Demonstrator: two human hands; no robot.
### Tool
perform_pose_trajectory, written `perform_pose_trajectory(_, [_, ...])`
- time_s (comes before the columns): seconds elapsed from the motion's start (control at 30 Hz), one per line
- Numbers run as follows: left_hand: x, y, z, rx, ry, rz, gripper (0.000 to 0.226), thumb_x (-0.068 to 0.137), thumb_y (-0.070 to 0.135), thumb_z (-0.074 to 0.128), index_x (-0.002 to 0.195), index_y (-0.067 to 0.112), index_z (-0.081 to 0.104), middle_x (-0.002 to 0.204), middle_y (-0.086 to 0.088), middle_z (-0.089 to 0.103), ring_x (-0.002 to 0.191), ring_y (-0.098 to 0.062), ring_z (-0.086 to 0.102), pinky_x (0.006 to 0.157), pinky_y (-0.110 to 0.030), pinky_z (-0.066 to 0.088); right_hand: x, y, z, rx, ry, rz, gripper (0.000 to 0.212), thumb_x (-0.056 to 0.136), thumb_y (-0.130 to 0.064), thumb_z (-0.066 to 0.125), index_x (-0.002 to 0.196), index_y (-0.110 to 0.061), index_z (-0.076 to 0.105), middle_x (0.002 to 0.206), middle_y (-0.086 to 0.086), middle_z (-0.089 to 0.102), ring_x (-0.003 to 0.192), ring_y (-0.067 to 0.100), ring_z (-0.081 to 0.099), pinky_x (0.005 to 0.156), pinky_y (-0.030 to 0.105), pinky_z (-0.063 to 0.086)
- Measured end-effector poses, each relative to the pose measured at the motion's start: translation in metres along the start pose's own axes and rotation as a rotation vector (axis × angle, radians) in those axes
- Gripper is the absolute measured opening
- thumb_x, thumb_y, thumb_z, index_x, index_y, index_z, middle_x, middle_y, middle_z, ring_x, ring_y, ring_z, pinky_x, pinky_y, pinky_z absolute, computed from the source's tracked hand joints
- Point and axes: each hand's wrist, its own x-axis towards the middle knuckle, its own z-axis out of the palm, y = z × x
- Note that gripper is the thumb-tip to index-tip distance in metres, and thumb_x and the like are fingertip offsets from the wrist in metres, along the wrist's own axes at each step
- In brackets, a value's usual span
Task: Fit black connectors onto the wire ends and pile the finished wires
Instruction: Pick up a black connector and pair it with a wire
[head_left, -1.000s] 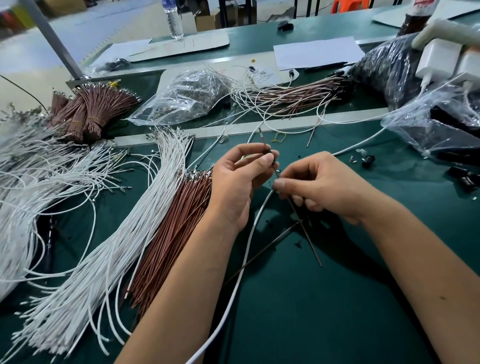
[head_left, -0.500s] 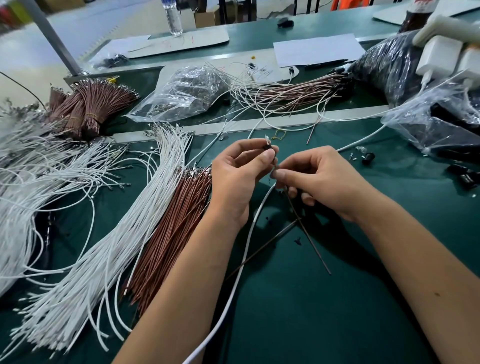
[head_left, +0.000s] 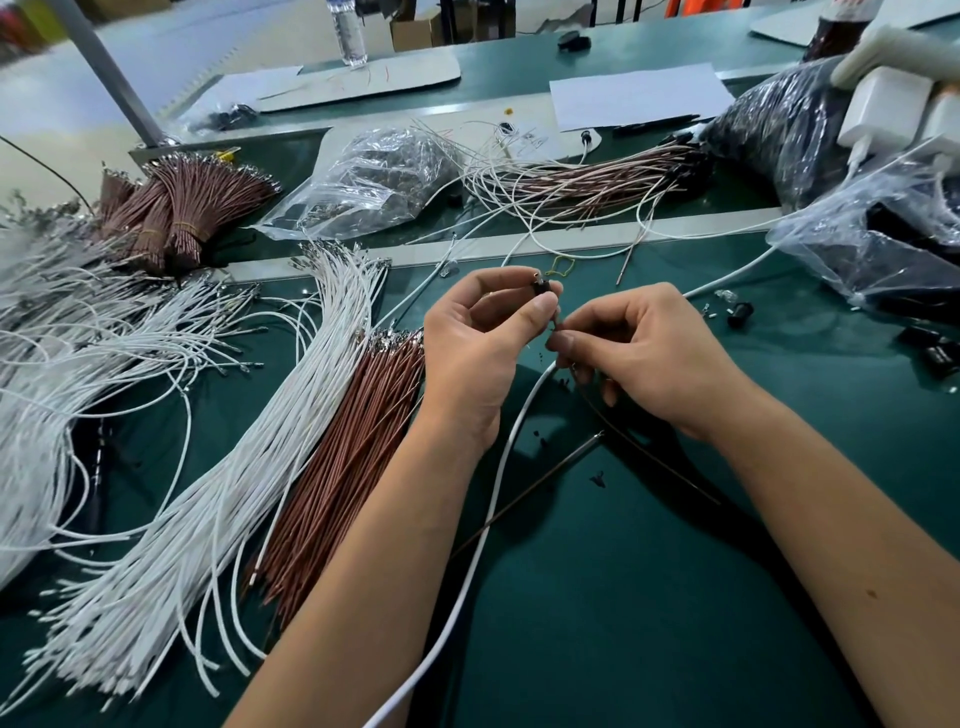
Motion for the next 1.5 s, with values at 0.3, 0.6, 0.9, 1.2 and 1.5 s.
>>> perform_pose_trajectory(0.3, [0.000, 0.000, -0.002, 0.007, -0.021, 0.054, 0.022, 0.083, -0.007, 0.075, 0.099, 0.007, 0.068, 0.099, -0.017, 0.077, 0.092, -0.023, 0.072, 0.084, -0.031, 0.057, -0.001, -0.001, 0.001, -0.014, 0.000, -0.012, 0.014, 0.094, -0.016, 0.075, 0.080, -0.015, 0.078, 0.062, 0.010, 0.069, 0.040, 0.018, 0.058, 0.044, 0.023, 0.045])
perform_pose_trajectory(0.6, [-0.001, 0.001, -0.001, -0.015, -0.056, 0.156, 0.027, 0.079, -0.016, 0.074, 0.097, 0.002, 0.065, 0.098, -0.019, 0.076, 0.092, -0.021, 0.073, 0.084, -0.030, 0.057, 0.000, 0.001, 0.002, 0.009, 0.005, -0.035, 0.012, 0.091, -0.010, 0.077, 0.080, -0.016, 0.079, 0.064, 0.010, 0.071, 0.046, 0.019, 0.063, 0.046, 0.026, 0.052])
perform_pose_trajectory(0.9, [-0.004, 0.007, 0.001, 0.039, -0.180, 0.238, 0.040, 0.068, -0.019, 0.080, 0.098, 0.004, 0.064, 0.097, -0.016, 0.074, 0.094, -0.023, 0.072, 0.087, -0.033, 0.058, -0.003, -0.005, -0.001, -0.073, 0.128, -0.239, 0.012, 0.085, -0.036, 0.068, 0.084, -0.028, 0.077, 0.066, 0.000, 0.070, 0.055, 0.022, 0.069, 0.046, 0.035, 0.058])
perform_pose_trajectory(1.2, [-0.005, 0.011, 0.003, 0.057, -0.156, 0.334, 0.040, 0.066, -0.020, 0.081, 0.093, 0.004, 0.063, 0.088, -0.007, 0.075, 0.084, -0.018, 0.072, 0.080, -0.028, 0.058, -0.003, -0.011, 0.001, -0.186, 0.133, -0.389, 0.020, 0.092, -0.012, 0.070, 0.089, -0.032, 0.071, 0.075, -0.010, 0.065, 0.064, 0.011, 0.063, 0.052, 0.035, 0.057])
perform_pose_trajectory(1.5, [-0.004, 0.012, 0.002, 0.080, -0.145, 0.323, 0.039, 0.068, -0.017, 0.082, 0.097, 0.000, 0.062, 0.090, -0.017, 0.070, 0.083, -0.021, 0.069, 0.082, -0.034, 0.058, -0.005, -0.011, 0.005, -0.251, 0.161, -0.434, 0.020, 0.094, -0.010, 0.071, 0.083, -0.026, 0.068, 0.069, -0.015, 0.058, 0.063, -0.001, 0.052, 0.060, 0.017, 0.040])
